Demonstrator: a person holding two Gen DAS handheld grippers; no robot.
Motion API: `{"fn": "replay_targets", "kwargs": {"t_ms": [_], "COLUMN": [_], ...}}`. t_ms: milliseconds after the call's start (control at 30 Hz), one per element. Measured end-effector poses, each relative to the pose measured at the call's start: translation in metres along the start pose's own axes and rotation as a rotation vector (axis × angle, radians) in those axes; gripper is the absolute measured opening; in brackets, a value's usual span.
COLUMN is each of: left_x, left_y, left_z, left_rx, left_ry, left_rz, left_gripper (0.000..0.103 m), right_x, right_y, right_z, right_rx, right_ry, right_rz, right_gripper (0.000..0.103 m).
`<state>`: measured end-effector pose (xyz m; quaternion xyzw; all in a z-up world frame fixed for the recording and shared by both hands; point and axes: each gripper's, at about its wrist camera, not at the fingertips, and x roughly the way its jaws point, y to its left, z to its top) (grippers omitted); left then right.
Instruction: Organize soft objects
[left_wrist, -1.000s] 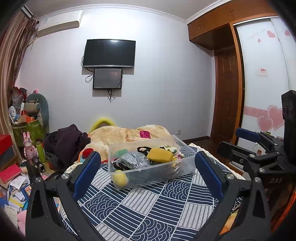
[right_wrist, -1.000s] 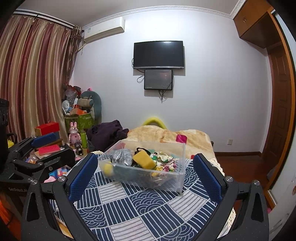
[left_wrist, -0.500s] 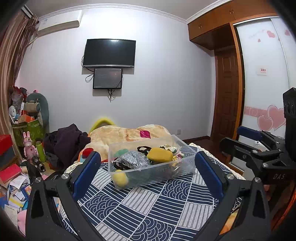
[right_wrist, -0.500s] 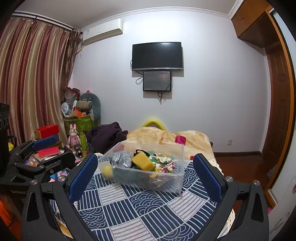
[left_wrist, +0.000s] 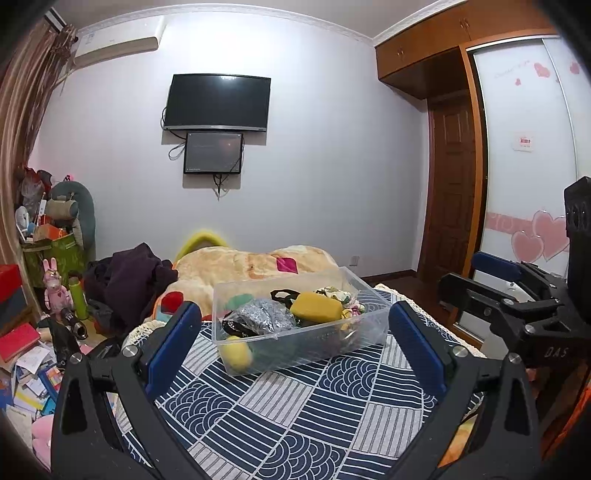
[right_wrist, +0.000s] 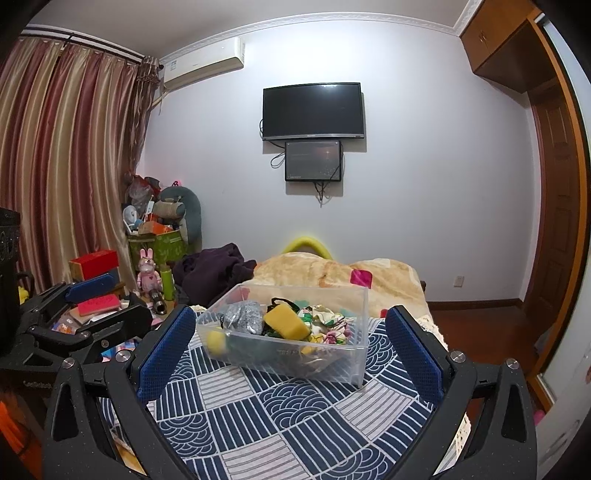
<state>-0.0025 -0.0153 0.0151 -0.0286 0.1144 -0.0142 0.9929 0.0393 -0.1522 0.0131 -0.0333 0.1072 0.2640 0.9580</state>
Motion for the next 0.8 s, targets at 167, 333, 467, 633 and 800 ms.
{"fn": "replay_targets", "kwargs": {"t_ms": [167, 333, 467, 633, 800], "left_x": [-0.0011, -0.0016, -0.0019, -0.0014, -0.0016], "left_y": [0.0012, -0.0014, -0.0019, -0.002, -0.003], "left_z": [0.0005, 0.0007, 0.001, 0.0007, 0.0006], "left_rx": [0.002, 0.008, 0.008, 0.004, 0.009], "left_ry": [0.004, -0.001, 0.0, 0.004, 0.003], "left_rz": [-0.002, -0.002, -0.004, -0.005, 0.0], "left_gripper": [0.103, 0.103, 0.103, 0.103, 0.103], "right_x": [0.0004, 0.0006, 0.0011, 0.0024, 0.0026], "right_y": [-0.0002, -0.0005, 0.0003, -0.0005, 0.0], "right_z": [-0.0003, -0.0006, -0.0016, -0.0026, -0.0035], "right_rx": [0.002, 0.004, 0.005, 0.008, 0.008], "right_ry": [0.001, 0.001, 0.003, 0.008, 0.011], "right_rz": [0.003, 0.004, 0.007, 0.009, 0.009], "right_gripper": [0.103, 0.103, 0.103, 0.103, 0.103]}}
